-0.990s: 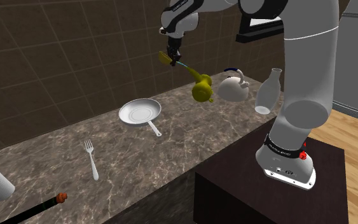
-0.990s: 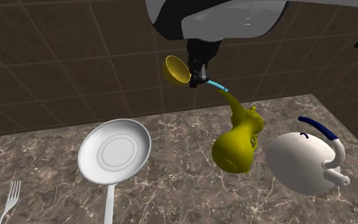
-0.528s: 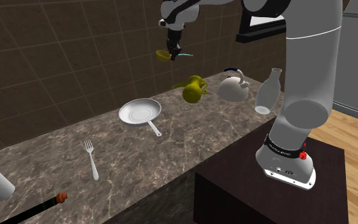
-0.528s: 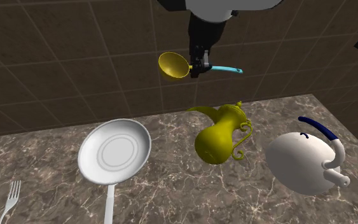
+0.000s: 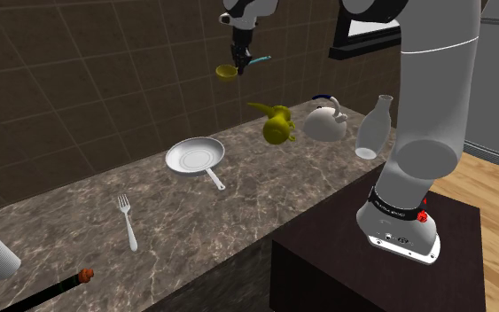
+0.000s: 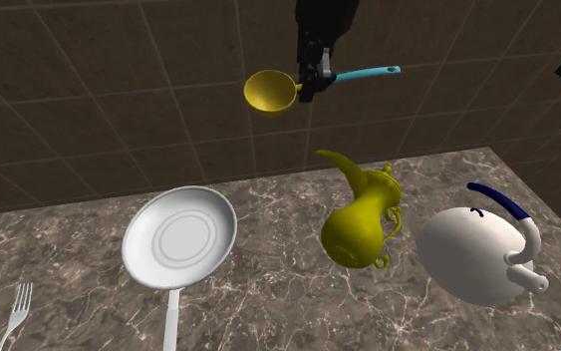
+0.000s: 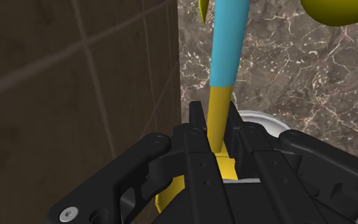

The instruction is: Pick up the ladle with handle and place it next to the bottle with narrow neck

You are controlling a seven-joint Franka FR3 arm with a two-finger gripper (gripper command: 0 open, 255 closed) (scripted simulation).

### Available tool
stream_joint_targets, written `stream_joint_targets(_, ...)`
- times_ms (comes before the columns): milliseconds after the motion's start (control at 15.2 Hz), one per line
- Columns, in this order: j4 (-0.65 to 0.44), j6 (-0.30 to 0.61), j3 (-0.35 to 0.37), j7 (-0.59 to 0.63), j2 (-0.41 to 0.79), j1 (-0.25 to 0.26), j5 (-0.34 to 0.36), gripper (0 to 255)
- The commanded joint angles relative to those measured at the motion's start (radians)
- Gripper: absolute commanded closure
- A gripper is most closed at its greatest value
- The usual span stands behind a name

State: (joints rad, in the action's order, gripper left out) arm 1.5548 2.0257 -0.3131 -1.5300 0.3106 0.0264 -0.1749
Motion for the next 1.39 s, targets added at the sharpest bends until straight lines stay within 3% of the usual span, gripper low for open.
stream_joint_targets(0, -0.019, -0.024, -0.001, 0.003, -0.005, 0.0, 0.003, 255)
stream_joint_targets(330, -0.078, -0.084, -0.003, 0.009, -0.007, -0.003, 0.006, 255)
stream_joint_targets(792, 0.214, -0.012, -0.045, -0.07, -0.231, -0.028, 0.057, 255)
stream_joint_targets(1320, 0.447, 0.014, -0.102, -0.166, -0.445, -0.085, 0.125, 255)
